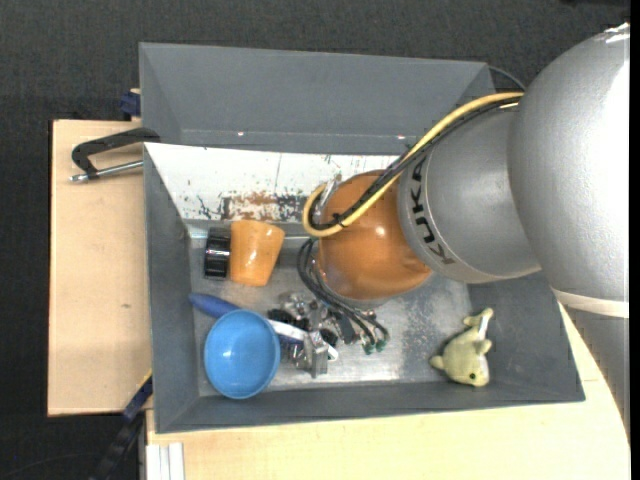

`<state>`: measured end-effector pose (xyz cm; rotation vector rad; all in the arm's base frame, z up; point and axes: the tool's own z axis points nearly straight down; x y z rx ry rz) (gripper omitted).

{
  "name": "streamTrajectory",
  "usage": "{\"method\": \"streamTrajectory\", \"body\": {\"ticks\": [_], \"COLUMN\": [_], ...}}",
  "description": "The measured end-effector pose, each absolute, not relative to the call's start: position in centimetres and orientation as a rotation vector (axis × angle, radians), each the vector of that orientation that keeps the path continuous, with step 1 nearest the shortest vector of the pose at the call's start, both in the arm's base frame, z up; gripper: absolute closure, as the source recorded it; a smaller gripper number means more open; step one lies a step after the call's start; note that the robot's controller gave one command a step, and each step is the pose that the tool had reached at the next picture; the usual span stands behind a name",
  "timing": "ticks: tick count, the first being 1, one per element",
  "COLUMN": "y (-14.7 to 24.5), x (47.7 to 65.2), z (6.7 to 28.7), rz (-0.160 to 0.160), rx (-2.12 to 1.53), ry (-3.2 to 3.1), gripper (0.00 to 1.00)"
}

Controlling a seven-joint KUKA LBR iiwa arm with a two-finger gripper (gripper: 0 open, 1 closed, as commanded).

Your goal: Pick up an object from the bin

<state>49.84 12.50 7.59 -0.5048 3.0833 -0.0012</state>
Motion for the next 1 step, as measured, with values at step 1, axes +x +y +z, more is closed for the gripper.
{"method": "streamTrajectory", "body": {"ticks": [1], "y": [11.02], "x": [51.65], "z": [25.13], "rz": [0.002], "rx": [-0.45], "ry": [3.095], "gripper": [1.0]}}
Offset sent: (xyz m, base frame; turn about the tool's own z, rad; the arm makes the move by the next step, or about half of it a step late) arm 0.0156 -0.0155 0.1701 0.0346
